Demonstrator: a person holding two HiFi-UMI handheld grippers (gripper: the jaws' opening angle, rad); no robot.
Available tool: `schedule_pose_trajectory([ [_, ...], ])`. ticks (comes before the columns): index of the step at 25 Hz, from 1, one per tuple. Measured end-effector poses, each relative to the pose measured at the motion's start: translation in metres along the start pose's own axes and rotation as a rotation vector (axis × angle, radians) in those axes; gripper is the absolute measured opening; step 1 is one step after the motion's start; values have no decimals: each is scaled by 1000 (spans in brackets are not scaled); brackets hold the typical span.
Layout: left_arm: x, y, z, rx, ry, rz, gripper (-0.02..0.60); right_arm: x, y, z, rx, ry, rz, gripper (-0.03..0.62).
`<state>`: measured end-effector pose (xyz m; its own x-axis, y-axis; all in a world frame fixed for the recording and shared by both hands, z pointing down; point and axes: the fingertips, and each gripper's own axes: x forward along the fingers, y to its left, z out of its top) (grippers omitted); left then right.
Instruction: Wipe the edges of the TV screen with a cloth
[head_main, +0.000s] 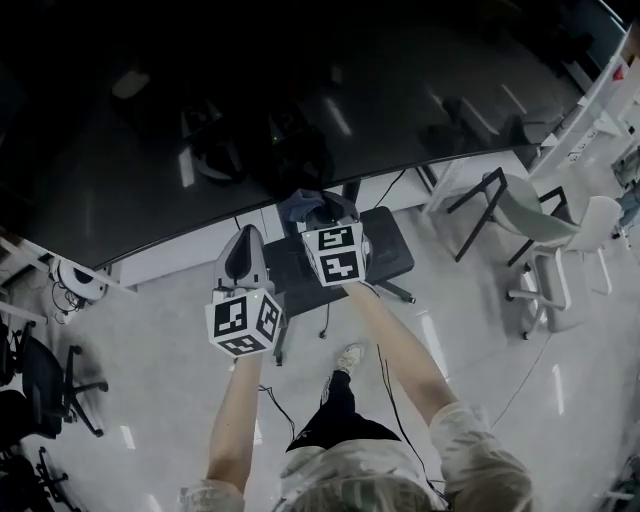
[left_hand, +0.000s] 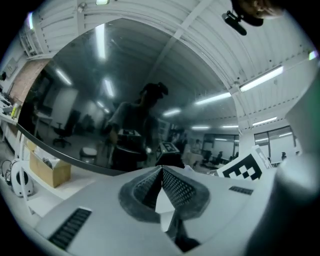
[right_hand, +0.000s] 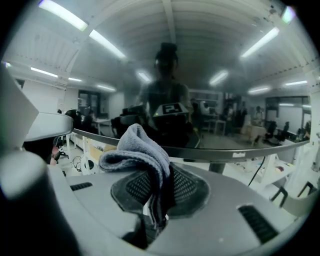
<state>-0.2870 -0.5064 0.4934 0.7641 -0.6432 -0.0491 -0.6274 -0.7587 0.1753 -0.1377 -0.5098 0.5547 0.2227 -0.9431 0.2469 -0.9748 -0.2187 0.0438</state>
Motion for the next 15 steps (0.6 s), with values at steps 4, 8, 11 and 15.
schedule_pose_trajectory([
  [4,29,-30,-16,-6,3,-22,14,-1,-31,-2,-45,-3,23,63],
  [8,46,-36,-27,-41,2,7,14,-1,-16,0,-47,5,138,63],
  [11,52,-35,-31,-36,-10,50,14,-4,-7,2,28,10,215,63],
  [15,61,-32,-34,-51,-18,110,14,-5,-7,3,95,14,262,63],
])
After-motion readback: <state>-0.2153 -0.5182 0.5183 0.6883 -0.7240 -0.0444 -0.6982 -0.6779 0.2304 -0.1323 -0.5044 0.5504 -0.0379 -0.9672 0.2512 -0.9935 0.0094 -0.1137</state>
